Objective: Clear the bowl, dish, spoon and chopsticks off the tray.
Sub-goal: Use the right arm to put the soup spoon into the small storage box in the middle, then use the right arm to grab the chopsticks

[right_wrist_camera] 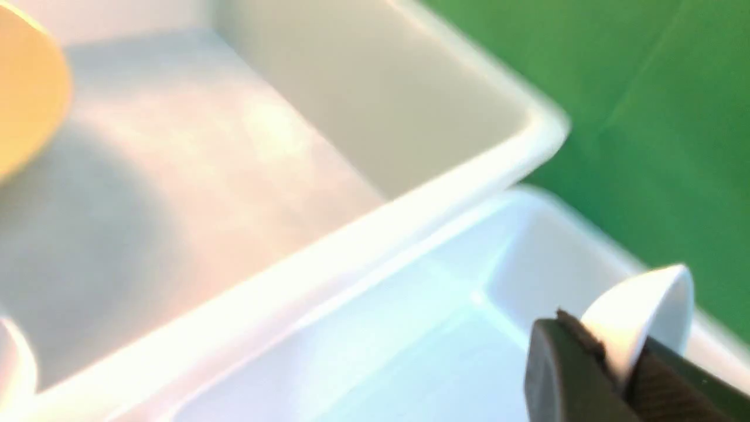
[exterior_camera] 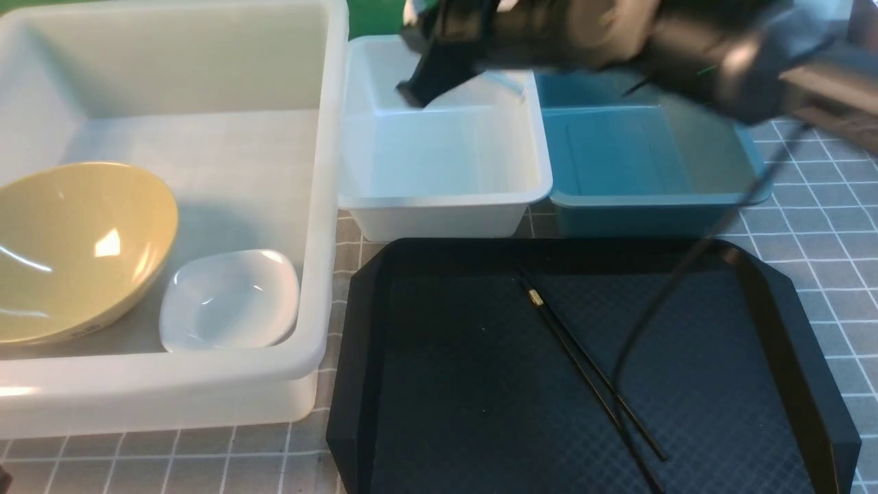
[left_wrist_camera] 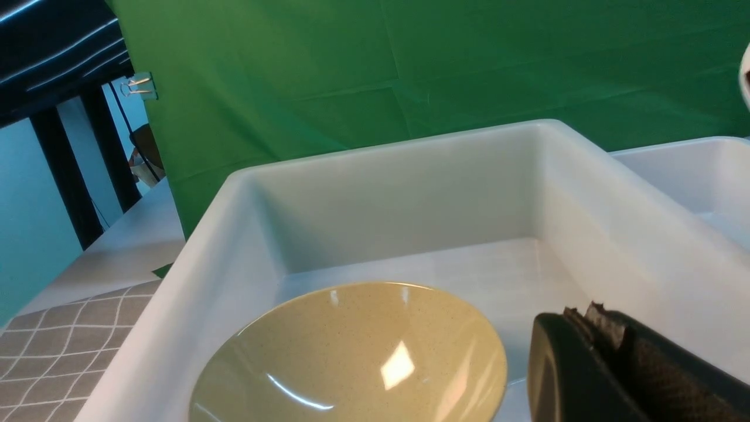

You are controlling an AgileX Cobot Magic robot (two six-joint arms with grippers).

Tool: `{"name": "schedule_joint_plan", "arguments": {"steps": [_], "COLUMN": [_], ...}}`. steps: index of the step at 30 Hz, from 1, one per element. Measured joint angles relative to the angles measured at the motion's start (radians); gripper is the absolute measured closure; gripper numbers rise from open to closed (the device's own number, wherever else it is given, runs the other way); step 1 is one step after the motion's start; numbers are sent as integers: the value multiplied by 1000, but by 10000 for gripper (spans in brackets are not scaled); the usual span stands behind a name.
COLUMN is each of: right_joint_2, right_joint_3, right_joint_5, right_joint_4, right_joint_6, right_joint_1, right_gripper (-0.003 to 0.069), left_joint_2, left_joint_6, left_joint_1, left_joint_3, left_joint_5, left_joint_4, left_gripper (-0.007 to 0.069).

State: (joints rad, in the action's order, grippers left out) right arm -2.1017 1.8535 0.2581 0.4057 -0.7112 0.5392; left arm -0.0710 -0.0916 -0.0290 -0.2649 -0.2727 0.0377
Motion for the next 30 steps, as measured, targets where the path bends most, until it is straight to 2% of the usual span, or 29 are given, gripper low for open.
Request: {"name": "schedule_joint_plan", "arguments": {"steps": [3, 7, 9, 10, 12, 16, 19, 20, 24, 26, 28, 30], "right_joint_2": [-85, -130, -96, -91, -11, 123, 215, 220, 280, 297, 300, 298], "right_joint_3": [42, 64, 90, 90, 138, 194, 107, 95, -190, -417, -473, -563], "right_joint_5": [18, 60, 202, 202, 437, 817, 945, 945, 954, 875, 838, 733], "right_joint_4": [5, 7, -7, -11, -90, -327, -433, -435, -451, -433, -427, -421], "right_joint_6": [31, 69, 89, 91, 170, 396, 516, 522, 599, 643, 664, 697], "right_joint_1": [0, 0, -1, -1, -2, -2, -23, -25, -37, -11, 5, 32], "right_gripper": [553, 433, 324, 317, 254, 231, 226, 226, 225, 225, 223, 220], "left_joint_2": [0, 0, 0, 0, 0, 0, 0, 0, 0, -4, -10, -25], "left_joint_6": [0, 0, 0, 0, 0, 0, 0, 0, 0, 0, 0, 0], "left_joint_1": [0, 0, 0, 0, 0, 0, 0, 0, 0, 0, 0, 0], "left_joint_3": [0, 0, 0, 0, 0, 0, 0, 0, 11, 31, 37, 43], "left_joint_5": [0, 0, 0, 0, 0, 1, 10, 11, 45, 77, 85, 99], "left_joint_4": [0, 0, 0, 0, 0, -4, -8, -8, -8, -8, -8, -8], "left_gripper": [638, 638, 638, 638, 638, 638, 638, 638, 638, 638, 638, 638]}}
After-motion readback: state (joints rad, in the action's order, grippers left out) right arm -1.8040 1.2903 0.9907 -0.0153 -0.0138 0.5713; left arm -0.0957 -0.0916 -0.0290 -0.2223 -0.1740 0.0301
